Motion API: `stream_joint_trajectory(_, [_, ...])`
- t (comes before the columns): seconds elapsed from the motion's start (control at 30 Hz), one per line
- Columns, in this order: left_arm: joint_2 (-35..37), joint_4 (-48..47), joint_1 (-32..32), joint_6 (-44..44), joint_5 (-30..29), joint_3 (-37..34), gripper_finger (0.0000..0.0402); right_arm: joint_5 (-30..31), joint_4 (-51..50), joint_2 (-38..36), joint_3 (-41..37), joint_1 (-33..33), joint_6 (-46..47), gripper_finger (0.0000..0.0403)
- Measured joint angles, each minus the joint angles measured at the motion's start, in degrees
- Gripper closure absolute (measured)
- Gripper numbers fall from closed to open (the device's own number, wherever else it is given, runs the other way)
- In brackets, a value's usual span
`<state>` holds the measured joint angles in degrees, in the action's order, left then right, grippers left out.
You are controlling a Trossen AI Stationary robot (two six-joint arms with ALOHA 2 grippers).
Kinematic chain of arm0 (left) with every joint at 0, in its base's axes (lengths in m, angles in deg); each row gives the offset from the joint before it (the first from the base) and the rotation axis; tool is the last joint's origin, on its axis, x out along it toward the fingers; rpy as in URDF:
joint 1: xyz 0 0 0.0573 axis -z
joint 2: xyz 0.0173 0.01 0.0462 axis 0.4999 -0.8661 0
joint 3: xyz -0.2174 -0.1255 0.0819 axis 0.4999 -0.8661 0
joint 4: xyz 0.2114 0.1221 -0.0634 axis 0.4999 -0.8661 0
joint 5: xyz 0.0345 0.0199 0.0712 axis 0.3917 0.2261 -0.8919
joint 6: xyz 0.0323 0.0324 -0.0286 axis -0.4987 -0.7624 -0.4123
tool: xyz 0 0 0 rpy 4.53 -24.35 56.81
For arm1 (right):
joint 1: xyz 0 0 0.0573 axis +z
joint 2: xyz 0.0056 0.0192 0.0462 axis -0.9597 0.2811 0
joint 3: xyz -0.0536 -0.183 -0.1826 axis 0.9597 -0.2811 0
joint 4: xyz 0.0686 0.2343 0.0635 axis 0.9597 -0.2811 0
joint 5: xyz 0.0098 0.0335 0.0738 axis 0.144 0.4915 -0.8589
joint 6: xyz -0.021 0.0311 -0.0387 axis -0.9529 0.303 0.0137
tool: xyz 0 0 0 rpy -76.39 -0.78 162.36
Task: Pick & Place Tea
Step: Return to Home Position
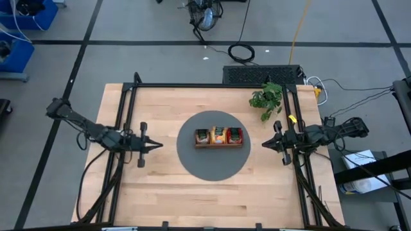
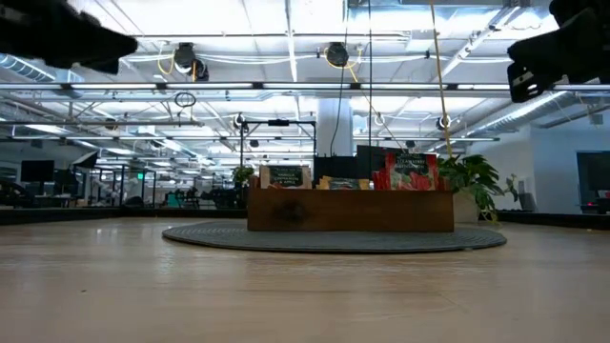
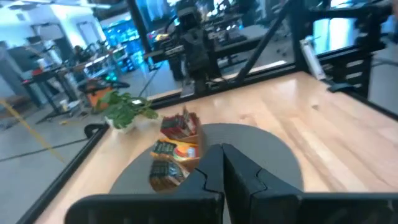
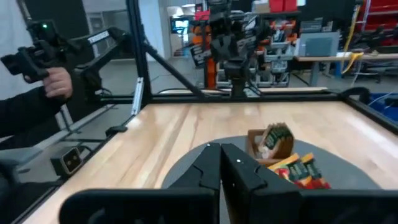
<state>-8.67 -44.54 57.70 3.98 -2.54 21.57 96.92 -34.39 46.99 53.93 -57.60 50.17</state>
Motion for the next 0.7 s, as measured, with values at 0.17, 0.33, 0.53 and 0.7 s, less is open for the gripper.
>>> stream_joint_trajectory(0.17, [8.06, 0.98, 0.61, -0.1, 1.06, -5.61, 0.0398, 0.6, -0.24, -0.75, -0.18, 0.0, -0.62, 0.0403])
stream_joint_trajectory(0.33, [12.89, 4.8, -0.48, -4.83, 1.98, -10.56, 0.0398, 2.66, -0.09, -0.86, -0.18, -0.03, -3.09, 0.0403])
stream_joint_trajectory(0.53, [13.81, 2.4, -7.43, -4.87, 8.6, -10.76, 0.0399, 3.57, -0.01, -1.51, -1.14, -1.99, -2.79, 0.0403])
stream_joint_trajectory(0.7, [13.62, -0.71, -12.46, -0.42, 17.39, -10.76, 0.0399, 3.37, 4.97, -3.13, -7.31, -4.19, -2.0, 0.0403])
